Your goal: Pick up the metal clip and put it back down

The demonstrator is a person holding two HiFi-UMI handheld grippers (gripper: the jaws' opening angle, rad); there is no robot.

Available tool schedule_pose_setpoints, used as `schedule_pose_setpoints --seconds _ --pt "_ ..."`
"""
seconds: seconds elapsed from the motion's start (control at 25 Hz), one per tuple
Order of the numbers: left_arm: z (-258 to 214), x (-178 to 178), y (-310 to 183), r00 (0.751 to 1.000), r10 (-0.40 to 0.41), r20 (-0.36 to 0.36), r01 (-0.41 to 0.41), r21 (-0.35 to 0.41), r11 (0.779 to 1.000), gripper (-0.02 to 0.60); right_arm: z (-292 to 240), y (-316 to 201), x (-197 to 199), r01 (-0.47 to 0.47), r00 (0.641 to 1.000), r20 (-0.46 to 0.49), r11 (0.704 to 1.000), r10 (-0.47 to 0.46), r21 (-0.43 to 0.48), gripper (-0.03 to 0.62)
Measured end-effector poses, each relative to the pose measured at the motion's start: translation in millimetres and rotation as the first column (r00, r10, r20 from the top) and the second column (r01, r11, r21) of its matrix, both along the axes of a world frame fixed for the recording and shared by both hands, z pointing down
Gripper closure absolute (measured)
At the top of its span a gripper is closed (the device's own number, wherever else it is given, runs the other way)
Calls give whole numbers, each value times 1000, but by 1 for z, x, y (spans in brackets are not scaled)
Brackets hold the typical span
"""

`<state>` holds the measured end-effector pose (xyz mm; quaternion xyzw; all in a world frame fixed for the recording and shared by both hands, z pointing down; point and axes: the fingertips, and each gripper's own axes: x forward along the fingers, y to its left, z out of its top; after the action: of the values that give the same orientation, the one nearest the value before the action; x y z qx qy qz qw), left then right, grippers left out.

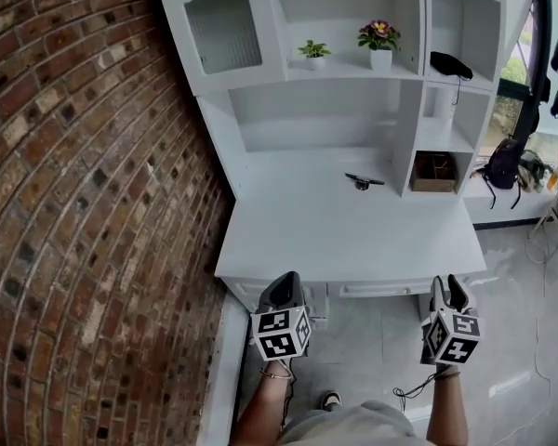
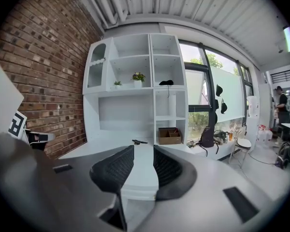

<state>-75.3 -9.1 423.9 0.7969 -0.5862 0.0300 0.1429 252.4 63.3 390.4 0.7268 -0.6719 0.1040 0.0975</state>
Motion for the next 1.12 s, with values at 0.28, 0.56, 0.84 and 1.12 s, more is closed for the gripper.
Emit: schedule_pose_setpoints --seconds 0.28,0.56,0.84,1.12 --pt "20 -5 -21 1000 -11 4 11 -44 999 569 17 -28 -4 20 1000 -2 999 -20 -48 465" --pt "26 -5 -60 999 -32 31 34 -53 998 571 25 -85 -3 61 998 17 997 -60 -38 450" --pt "18 -2 -121 996 -83 35 85 -39 996 571 23 -163 2 113 993 29 993 -112 -28 450" --pt "13 16 -187 991 -128 24 129 -42 991 571 21 -243 17 167 986 27 985 -166 -45 450"
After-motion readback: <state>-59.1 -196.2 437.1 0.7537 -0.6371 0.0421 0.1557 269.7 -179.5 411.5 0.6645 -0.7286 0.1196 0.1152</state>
